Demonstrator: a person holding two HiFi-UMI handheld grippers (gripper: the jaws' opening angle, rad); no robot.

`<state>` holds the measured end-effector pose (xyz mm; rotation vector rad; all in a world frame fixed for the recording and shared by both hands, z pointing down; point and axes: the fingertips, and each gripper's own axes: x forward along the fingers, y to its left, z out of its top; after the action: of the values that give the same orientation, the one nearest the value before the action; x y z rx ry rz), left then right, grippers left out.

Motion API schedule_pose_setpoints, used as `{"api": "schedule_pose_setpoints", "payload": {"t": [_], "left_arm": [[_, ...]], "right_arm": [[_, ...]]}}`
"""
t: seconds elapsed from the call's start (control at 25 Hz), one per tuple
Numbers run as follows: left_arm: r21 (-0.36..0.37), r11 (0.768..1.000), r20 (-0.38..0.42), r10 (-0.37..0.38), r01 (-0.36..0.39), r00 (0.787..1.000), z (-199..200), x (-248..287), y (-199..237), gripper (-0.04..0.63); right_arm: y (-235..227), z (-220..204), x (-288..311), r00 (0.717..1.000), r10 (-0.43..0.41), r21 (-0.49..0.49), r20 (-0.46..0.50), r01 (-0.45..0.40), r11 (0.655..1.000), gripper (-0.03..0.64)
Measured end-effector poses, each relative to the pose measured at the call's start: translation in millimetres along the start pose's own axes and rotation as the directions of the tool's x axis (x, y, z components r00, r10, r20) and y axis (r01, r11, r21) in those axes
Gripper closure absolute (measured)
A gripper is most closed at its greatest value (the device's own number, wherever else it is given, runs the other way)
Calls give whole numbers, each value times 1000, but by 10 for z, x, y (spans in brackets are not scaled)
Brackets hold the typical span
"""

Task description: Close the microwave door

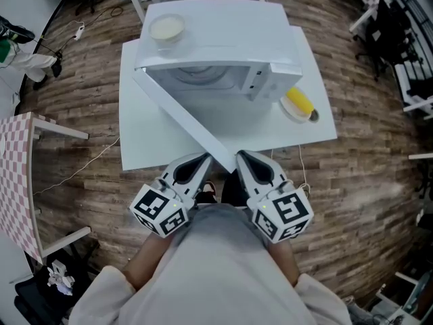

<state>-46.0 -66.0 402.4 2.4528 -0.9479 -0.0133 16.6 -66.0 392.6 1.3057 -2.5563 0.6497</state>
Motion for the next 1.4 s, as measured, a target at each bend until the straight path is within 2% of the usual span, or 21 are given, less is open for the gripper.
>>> {"api": "schedule_pose_setpoints", "payload": {"t": [0.48, 1.4], "left_arm": [[-15, 1000, 1, -17, 17, 1000, 23, 164, -7, 577], [-32, 998, -9, -54, 53, 999, 78, 418, -2, 577]], "right_arm": [[-193, 60, -6, 1000, -8, 48, 21, 7, 999, 594], [-467, 178, 54, 999, -43, 42, 30, 42, 998, 594]]}}
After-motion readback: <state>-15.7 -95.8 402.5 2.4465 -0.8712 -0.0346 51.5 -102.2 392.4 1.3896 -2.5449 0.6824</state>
